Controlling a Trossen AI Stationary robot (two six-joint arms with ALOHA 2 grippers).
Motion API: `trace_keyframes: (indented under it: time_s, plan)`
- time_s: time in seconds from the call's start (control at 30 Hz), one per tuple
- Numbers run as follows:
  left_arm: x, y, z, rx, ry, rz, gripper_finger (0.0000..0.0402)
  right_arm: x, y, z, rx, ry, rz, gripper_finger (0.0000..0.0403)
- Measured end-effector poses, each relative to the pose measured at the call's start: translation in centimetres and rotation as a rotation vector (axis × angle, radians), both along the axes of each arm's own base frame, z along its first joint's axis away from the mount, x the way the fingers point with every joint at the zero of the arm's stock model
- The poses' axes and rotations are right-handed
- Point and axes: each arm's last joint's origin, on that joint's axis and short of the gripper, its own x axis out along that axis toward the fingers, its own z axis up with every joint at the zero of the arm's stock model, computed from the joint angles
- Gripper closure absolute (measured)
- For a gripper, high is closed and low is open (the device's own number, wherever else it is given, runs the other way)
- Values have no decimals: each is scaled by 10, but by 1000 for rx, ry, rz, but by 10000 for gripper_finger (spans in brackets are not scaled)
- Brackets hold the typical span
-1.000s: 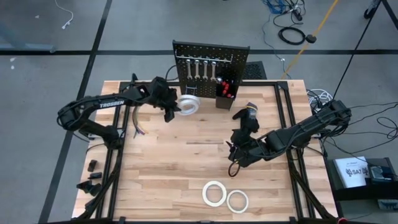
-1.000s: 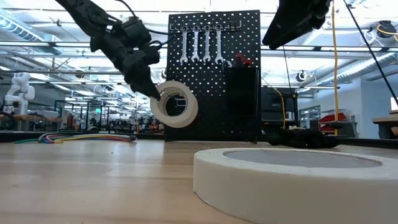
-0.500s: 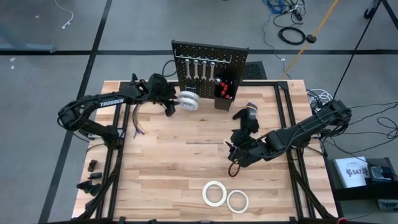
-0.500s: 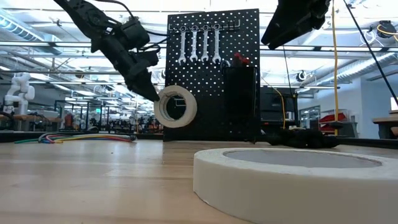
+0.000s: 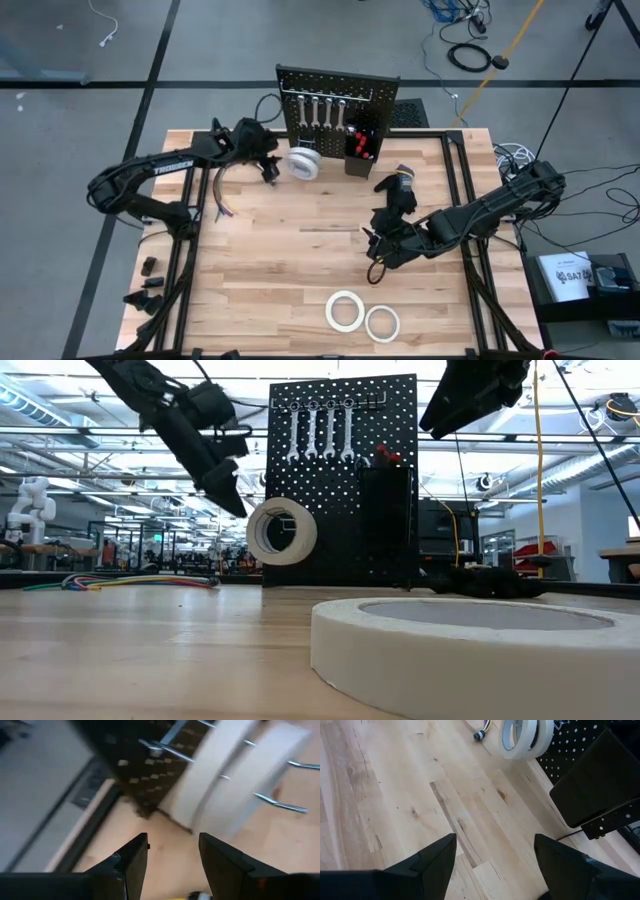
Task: Hang tools onto peg board
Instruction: Hang the white tape on the peg board
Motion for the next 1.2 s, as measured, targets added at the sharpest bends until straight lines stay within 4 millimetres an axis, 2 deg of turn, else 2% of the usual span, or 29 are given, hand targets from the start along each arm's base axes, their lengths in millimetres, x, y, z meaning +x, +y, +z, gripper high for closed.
trace_keyframes:
  time_s: [0.17,0.33,0.47,0.6,0.7,0.93,1.2]
  plan:
    - [-5,-16,23,72,-64,-14,222,0,0,0,-4,3,4,142]
    - [6,-43,31,17,-138,-204,234,0,-1,0,-21,11,10,142]
    - [20,-62,26,23,-126,-279,274,1,-5,0,-23,12,-4,142]
    - [32,-73,29,125,-149,-319,345,3,-9,0,-22,13,-19,142]
    - [40,-75,28,186,-160,-318,392,3,-10,0,-21,13,-24,142]
    - [55,-69,5,182,-73,-304,399,3,-10,0,-19,14,-24,142]
    - [59,-64,-4,288,8,-264,400,3,-10,0,-19,14,-24,142]
